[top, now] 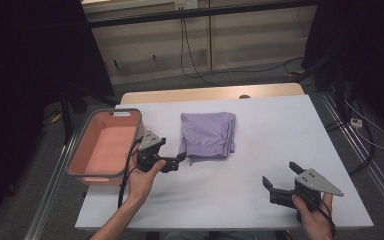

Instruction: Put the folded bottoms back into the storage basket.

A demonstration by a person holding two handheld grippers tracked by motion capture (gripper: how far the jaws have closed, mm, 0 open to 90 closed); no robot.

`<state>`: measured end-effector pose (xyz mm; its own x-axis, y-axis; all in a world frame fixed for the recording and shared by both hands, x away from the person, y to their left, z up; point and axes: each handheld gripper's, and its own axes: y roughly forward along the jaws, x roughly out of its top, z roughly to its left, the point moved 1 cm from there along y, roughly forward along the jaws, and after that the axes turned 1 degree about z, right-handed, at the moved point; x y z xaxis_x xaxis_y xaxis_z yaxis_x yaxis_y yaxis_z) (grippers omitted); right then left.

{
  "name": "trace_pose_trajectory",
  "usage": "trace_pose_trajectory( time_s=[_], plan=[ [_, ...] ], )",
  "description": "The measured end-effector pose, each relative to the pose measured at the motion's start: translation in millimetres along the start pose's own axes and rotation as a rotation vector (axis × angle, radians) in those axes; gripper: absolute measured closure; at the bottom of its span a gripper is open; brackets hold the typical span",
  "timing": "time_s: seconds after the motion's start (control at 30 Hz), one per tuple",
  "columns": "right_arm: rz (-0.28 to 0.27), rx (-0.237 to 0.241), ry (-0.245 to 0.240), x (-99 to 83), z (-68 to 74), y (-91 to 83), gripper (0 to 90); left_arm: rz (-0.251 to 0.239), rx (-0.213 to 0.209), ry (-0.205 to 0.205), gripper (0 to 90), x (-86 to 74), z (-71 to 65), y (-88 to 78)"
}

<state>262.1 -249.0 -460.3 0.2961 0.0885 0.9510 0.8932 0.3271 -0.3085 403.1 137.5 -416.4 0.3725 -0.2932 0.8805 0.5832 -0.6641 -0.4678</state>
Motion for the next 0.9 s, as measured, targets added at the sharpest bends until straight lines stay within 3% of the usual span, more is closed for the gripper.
trace_pose_trajectory(
  time_s=[0.1, 0.2, 0.37, 0.47, 0.5, 0.67, 0.77, 0.9],
  plan=[
    [-0.001, 0.004, 0.0, 0.1, 0.4, 0.2, 1.7, 0.019, 0.014, 0.009, 8.0, 3.4, 2.4, 5.2],
    [0.001, 0.006, 0.0, 0.0, 0.2, 0.3, 1.9, 0.009, 0.049, -0.01, 8.6, 5.5, 5.7, 8.8],
    [0.004, 0.008, 0.002, -0.2, 0.0, 1.0, 2.0, 0.008, 0.029, -0.042, 11.2, 12.1, 9.4, 15.3],
    [0.006, 0.008, 0.004, -0.1, 0.2, 2.0, 2.0, 0.005, 0.057, 0.007, 15.8, 15.8, 10.8, 19.4],
    [0.007, 0.011, 0.003, -0.1, 0.4, 2.0, 2.1, -0.007, 0.058, -0.019, 15.2, 17.6, 13.4, 22.9],
    [0.008, 0.015, -0.001, -0.6, 0.4, 1.6, 2.1, 0.0, 0.045, -0.053, 12.8, 20.4, 18.1, 30.3],
    [0.008, 0.014, 0.003, -0.4, 0.1, 1.2, 2.1, 0.028, 0.039, -0.058, 13.0, 22.4, 23.4, 36.6],
    [0.007, 0.015, 0.0, -0.3, 0.5, 1.1, 2.1, 0.025, 0.031, -0.103, 12.4, 22.7, 28.9, 41.1]
  ],
)
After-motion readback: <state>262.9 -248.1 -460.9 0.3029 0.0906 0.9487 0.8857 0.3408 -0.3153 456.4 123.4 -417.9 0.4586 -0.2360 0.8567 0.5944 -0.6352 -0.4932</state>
